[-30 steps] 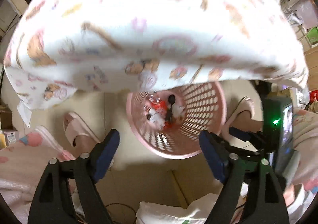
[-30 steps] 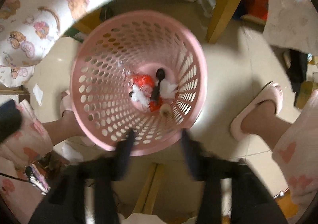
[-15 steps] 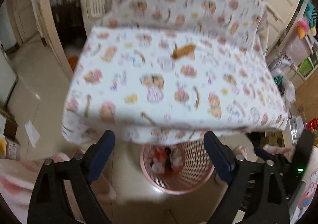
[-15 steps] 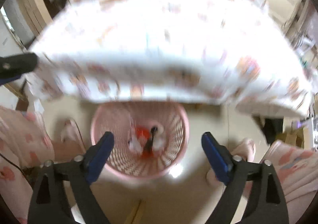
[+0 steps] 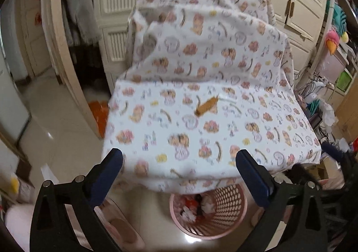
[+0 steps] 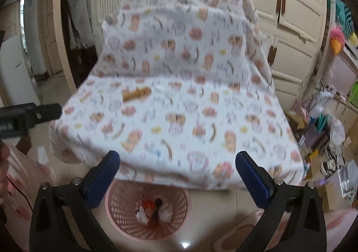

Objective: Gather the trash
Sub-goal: 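Move both tools back up to the wooden clothespin and white tube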

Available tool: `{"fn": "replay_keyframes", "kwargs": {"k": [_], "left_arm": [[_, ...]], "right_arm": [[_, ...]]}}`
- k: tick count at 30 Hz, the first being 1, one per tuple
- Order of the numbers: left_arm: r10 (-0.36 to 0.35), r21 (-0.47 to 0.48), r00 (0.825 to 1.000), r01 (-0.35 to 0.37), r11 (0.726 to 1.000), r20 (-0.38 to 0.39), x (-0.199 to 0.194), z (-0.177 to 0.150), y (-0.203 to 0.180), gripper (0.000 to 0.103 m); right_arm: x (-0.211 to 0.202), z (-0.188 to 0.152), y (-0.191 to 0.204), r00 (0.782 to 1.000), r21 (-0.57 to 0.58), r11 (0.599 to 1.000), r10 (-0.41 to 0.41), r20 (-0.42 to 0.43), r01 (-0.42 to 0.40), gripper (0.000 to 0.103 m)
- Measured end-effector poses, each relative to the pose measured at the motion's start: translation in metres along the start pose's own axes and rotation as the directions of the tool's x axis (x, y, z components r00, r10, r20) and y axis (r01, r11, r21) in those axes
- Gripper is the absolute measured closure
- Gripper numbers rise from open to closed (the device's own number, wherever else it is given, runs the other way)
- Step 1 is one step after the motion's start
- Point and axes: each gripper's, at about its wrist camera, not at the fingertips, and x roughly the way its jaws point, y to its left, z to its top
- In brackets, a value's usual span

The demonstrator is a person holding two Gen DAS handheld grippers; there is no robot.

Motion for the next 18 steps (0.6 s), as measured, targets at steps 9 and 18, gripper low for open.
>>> {"fn": "replay_keyframes", "kwargs": {"k": [9, 18], "left_arm": [[-0.022, 0.033, 0.998, 0.020, 0.999, 0.060, -0.010, 0.049, -0.006, 0.001], [0.008, 0.036, 0.996, -0.011, 0.999, 0.094, 0.024, 0.073, -0.003, 0.001]], "right_arm": [[-0.012, 0.059, -0.022, 0.994, -0.020, 0.999, 0.041, 0.102, -0.039, 0.000], [0.018, 0.081, -0.033, 0.993, -0.058, 0.998, 0.042, 0.113, -0.035, 0.000]]}}
